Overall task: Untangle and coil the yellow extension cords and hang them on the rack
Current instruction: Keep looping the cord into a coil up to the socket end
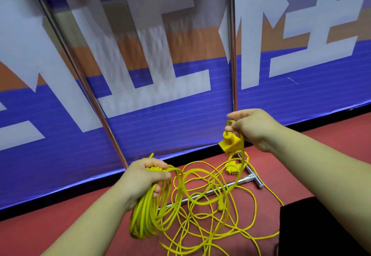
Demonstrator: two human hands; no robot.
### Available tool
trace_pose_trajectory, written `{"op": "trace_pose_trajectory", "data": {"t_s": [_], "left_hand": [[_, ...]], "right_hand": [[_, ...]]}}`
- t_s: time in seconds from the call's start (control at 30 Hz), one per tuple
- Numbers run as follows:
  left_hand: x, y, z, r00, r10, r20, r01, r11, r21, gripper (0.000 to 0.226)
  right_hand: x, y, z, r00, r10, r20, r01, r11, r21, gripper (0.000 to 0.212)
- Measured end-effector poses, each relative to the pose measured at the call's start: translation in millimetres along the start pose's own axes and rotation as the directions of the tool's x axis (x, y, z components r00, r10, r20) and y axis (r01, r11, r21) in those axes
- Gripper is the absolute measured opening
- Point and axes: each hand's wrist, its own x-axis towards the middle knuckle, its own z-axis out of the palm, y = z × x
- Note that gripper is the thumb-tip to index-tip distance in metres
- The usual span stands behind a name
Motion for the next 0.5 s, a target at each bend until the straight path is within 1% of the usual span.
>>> {"op": "trace_pose_trajectory", "data": {"t_s": [0.07, 0.1, 0.17, 0.2, 0.3, 0.37, 0.43, 0.5], "left_hand": [[-4, 7, -6, 1.000, 0.013, 0.013, -0.013, 0.999, -0.030, 0.027], [-6, 10, -9, 1.000, 0.026, 0.011, -0.025, 0.999, -0.041, 0.028], [-10, 15, -12, 0.998, 0.064, -0.012, -0.065, 0.994, -0.085, 0.028], [-12, 17, -13, 0.996, 0.088, -0.023, -0.091, 0.989, -0.115, 0.028], [-18, 25, -13, 0.983, 0.166, -0.082, -0.179, 0.963, -0.201, 0.025], [-21, 32, -14, 0.968, 0.214, -0.132, -0.244, 0.930, -0.275, 0.023], [-25, 40, -15, 0.951, 0.250, -0.183, -0.301, 0.883, -0.360, 0.020], [-27, 46, -17, 0.937, 0.267, -0.227, -0.344, 0.822, -0.453, 0.017]], "right_hand": [[1, 6, 0, 0.998, 0.052, 0.044, -0.047, 0.991, -0.123, 0.031], [0, 7, 2, 0.995, 0.071, 0.071, -0.056, 0.979, -0.198, 0.028], [-9, 6, 6, 0.986, 0.090, 0.143, -0.033, 0.932, -0.360, 0.014], [-13, 6, 10, 0.980, 0.087, 0.179, -0.008, 0.915, -0.404, 0.012], [-23, 8, 23, 0.948, 0.047, 0.314, 0.086, 0.915, -0.394, 0.021], [-34, 9, 34, 0.894, 0.030, 0.448, 0.179, 0.891, -0.417, 0.021], [-46, 14, 48, 0.823, 0.042, 0.566, 0.272, 0.846, -0.458, 0.022], [-55, 24, 64, 0.758, 0.059, 0.650, 0.356, 0.797, -0.488, 0.029]]}}
